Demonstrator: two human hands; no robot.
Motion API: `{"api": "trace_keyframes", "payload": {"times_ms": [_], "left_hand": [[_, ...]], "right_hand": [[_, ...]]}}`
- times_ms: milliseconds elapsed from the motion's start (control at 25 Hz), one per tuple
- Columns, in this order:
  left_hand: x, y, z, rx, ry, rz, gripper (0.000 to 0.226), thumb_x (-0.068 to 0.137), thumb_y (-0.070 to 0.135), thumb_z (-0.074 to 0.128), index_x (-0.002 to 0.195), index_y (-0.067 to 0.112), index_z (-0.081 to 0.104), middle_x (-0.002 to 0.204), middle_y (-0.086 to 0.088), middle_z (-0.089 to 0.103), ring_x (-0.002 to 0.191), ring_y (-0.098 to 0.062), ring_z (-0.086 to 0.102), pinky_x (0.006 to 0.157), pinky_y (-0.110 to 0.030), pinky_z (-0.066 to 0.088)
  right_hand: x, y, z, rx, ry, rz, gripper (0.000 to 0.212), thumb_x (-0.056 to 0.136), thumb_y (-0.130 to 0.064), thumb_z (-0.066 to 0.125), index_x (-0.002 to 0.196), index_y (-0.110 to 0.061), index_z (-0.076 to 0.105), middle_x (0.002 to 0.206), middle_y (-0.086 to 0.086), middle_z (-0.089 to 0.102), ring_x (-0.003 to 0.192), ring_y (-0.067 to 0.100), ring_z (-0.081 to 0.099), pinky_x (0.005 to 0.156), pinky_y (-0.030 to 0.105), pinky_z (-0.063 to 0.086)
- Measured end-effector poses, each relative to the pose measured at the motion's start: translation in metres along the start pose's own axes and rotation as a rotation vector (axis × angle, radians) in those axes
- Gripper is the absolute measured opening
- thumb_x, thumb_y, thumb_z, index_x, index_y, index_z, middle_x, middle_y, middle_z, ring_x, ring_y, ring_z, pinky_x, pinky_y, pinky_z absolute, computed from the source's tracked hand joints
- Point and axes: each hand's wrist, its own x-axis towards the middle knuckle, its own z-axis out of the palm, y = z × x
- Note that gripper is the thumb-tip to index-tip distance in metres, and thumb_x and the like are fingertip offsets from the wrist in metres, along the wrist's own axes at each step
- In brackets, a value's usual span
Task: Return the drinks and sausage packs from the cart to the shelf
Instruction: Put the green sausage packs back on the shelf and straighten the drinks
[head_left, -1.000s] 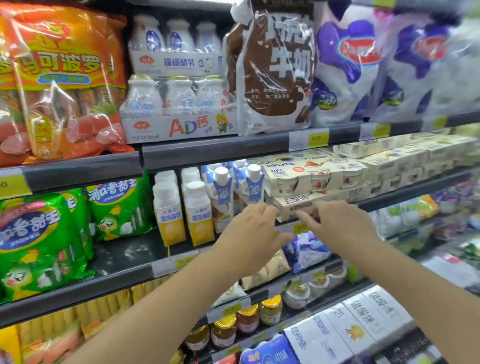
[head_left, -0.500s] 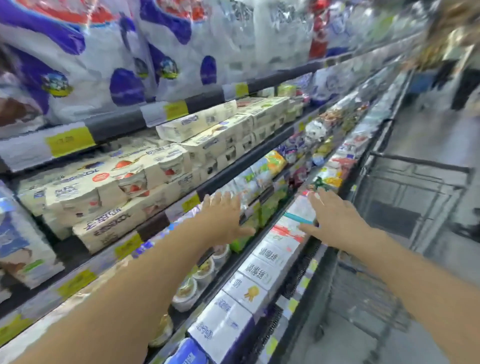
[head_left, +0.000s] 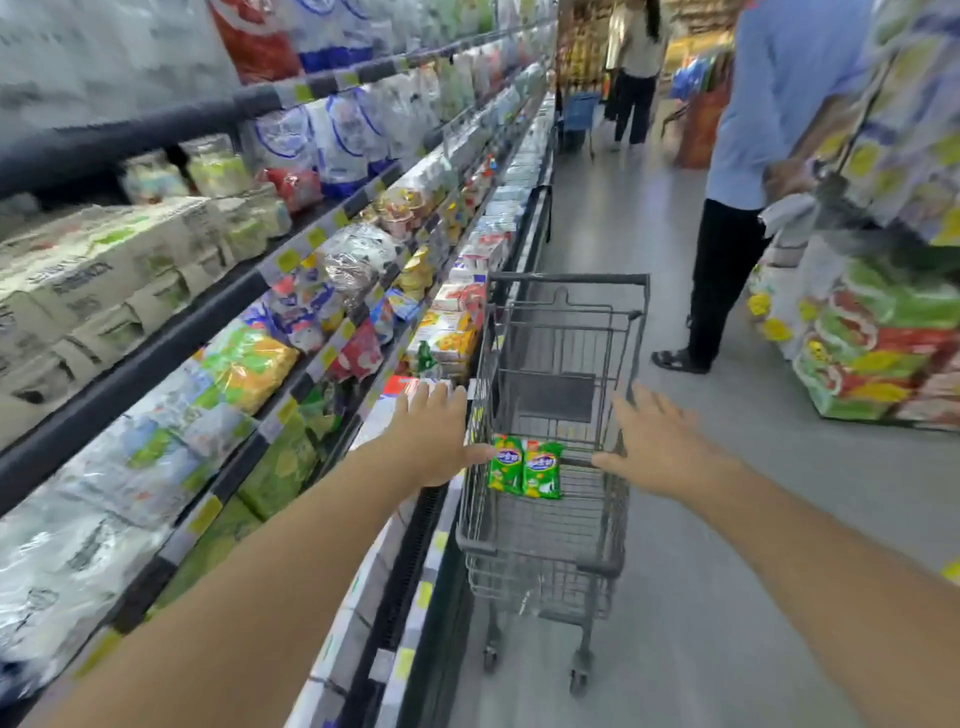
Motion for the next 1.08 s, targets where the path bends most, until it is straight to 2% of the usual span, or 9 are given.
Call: {"api": "trace_keyframes", "payload": {"times_ms": [200,320,440,560,680,800,880,960,1080], "left_hand": [[0.100,0.050,0.012,0.005,-0.016,0.186,0.097,0.090,0.071,0.037,0.157,0.008,0.006,0.162,-0.019,0.011,0.150,-0.039,0.004,0.120,-0.058,0.006],[0.168,0.058,0.025,-0.028,-0.060,0.269,0.096,0.090,0.070,0.036,0.158,0.010,0.004,0.164,-0.017,0.007,0.151,-0.037,0.002,0.121,-0.057,0.007],[0.232,0.052,0.041,-0.038,-0.102,0.318,0.094,0.092,0.068,0.038,0.158,0.010,0.004,0.165,-0.015,0.007,0.152,-0.036,0.000,0.122,-0.056,0.007],[0.304,0.040,0.077,-0.077,-0.137,0.331,0.089,0.090,0.067,0.042,0.153,0.008,0.021,0.157,-0.017,0.027,0.147,-0.036,0.018,0.119,-0.055,0.019],[0.366,0.033,0.129,-0.142,-0.210,0.276,0.081,0.090,0.065,0.046,0.146,0.008,0.034,0.149,-0.015,0.040,0.139,-0.033,0.033,0.114,-0.049,0.030],[0.401,0.033,0.182,-0.200,-0.319,0.174,0.076,0.094,0.057,0.049,0.147,0.006,0.033,0.146,-0.017,0.043,0.136,-0.034,0.038,0.109,-0.042,0.035],[0.423,0.035,0.230,-0.258,-0.379,0.094,0.075,0.094,0.055,0.050,0.146,0.004,0.033,0.145,-0.019,0.042,0.135,-0.036,0.038,0.106,-0.042,0.036],[0.442,0.035,0.276,-0.314,-0.432,-0.011,0.077,0.093,0.056,0.051,0.145,0.003,0.034,0.145,-0.019,0.041,0.133,-0.036,0.039,0.105,-0.043,0.038],[0.465,0.036,0.336,-0.361,-0.477,-0.146,0.077,0.093,0.056,0.051,0.145,0.001,0.033,0.147,-0.018,0.036,0.137,-0.035,0.032,0.110,-0.041,0.032]], "right_hand": [[0.050,0.051,0.012,0.017,-0.018,0.097,0.090,0.089,-0.058,0.054,0.157,-0.017,0.010,0.165,0.015,0.000,0.151,0.035,0.003,0.120,0.050,0.013],[0.098,0.060,0.026,0.039,-0.038,0.135,0.085,0.088,-0.055,0.058,0.152,-0.015,0.018,0.161,0.016,0.013,0.148,0.035,0.012,0.118,0.050,0.019],[0.152,0.060,0.044,0.043,-0.098,0.164,0.087,0.091,-0.054,0.055,0.154,-0.011,0.013,0.165,0.016,-0.001,0.152,0.034,-0.002,0.121,0.051,0.010],[0.218,0.062,0.075,0.044,-0.190,0.185,0.084,0.094,-0.055,0.049,0.157,-0.012,0.012,0.165,0.015,-0.002,0.152,0.033,0.000,0.122,0.048,0.010],[0.277,0.063,0.116,0.050,-0.227,0.193,0.077,0.094,-0.053,0.049,0.153,-0.010,0.023,0.158,0.018,0.025,0.144,0.035,0.028,0.116,0.047,0.029],[0.323,0.062,0.162,0.139,-0.283,0.208,0.051,0.095,-0.040,0.052,0.134,-0.008,0.047,0.133,0.015,0.055,0.119,0.033,0.055,0.097,0.043,0.048],[0.358,0.063,0.208,0.224,-0.339,0.236,0.042,0.095,-0.036,0.053,0.123,-0.005,0.054,0.123,0.016,0.060,0.112,0.034,0.060,0.092,0.041,0.051],[0.386,0.063,0.252,0.324,-0.425,0.272,0.041,0.095,-0.036,0.053,0.115,-0.001,0.059,0.115,0.017,0.065,0.101,0.032,0.064,0.084,0.037,0.054],[0.418,0.062,0.317,0.428,-0.528,0.337,0.036,0.094,-0.036,0.059,0.098,0.000,0.060,0.096,0.016,0.063,0.086,0.029,0.061,0.073,0.035,0.053]]}}
